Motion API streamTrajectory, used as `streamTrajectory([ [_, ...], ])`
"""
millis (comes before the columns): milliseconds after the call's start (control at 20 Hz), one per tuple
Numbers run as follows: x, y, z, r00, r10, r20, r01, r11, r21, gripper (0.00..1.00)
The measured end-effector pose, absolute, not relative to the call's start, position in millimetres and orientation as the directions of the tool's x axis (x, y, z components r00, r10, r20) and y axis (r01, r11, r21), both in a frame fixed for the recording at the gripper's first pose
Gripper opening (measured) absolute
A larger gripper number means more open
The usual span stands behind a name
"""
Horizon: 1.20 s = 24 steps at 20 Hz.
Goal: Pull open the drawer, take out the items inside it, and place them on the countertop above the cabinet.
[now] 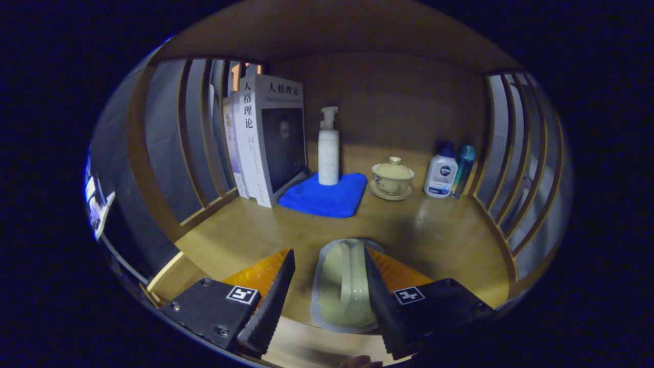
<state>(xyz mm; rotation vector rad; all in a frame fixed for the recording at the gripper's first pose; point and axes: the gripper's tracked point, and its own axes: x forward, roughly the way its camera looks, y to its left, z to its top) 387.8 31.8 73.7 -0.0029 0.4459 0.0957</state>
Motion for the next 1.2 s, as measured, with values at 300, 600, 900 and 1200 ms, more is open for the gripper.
streamTrajectory([
  [300, 387.1, 22.3, 89.9, 0.929, 0.05, -0.366, -0.058, 0.998, -0.011, 0.82],
  [600, 317.6, 25.3, 140.2, 0.995, 0.045, -0.094, -0.04, 0.998, 0.049, 0.88],
  [900, 185.5, 29.1, 113.6, 0.998, 0.026, 0.064, -0.034, 0.991, 0.132, 1.0],
  [1200, 114.4, 23.5, 11.4, 0.994, -0.111, 0.007, 0.106, 0.962, 0.252, 1.0],
])
